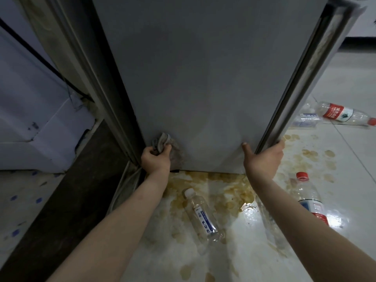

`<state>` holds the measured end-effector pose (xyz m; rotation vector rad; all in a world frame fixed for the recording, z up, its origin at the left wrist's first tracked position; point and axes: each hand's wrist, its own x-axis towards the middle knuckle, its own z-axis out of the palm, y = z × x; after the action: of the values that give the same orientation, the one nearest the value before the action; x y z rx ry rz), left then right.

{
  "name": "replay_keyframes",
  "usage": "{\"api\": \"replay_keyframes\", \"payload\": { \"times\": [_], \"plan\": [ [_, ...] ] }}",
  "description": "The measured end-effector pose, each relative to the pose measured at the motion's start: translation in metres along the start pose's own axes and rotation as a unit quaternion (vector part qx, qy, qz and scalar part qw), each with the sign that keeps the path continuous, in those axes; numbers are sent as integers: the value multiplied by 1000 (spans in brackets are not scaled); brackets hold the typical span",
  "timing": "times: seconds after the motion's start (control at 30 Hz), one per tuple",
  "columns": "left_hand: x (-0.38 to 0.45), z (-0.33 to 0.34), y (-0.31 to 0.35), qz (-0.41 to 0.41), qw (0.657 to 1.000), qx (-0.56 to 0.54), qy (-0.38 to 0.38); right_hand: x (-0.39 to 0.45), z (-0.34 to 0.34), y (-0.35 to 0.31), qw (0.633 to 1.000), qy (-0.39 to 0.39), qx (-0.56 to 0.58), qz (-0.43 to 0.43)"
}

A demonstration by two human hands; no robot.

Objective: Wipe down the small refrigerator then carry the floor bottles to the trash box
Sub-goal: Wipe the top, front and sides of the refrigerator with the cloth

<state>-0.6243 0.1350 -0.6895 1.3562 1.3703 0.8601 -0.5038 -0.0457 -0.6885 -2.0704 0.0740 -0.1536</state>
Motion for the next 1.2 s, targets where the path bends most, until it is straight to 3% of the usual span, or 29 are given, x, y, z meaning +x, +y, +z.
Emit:
{"api": "replay_keyframes", "payload": {
  "times": [0.97, 1.2],
  "plan": [
    [7, 3, -12, -12, 999, 34, 25, 2, -4, -10, 998, -45, -17, 38],
    [9, 3, -1, -16, 998, -48, 34, 3, -2, -9, 998, -44, -16, 32]
  ]
}}
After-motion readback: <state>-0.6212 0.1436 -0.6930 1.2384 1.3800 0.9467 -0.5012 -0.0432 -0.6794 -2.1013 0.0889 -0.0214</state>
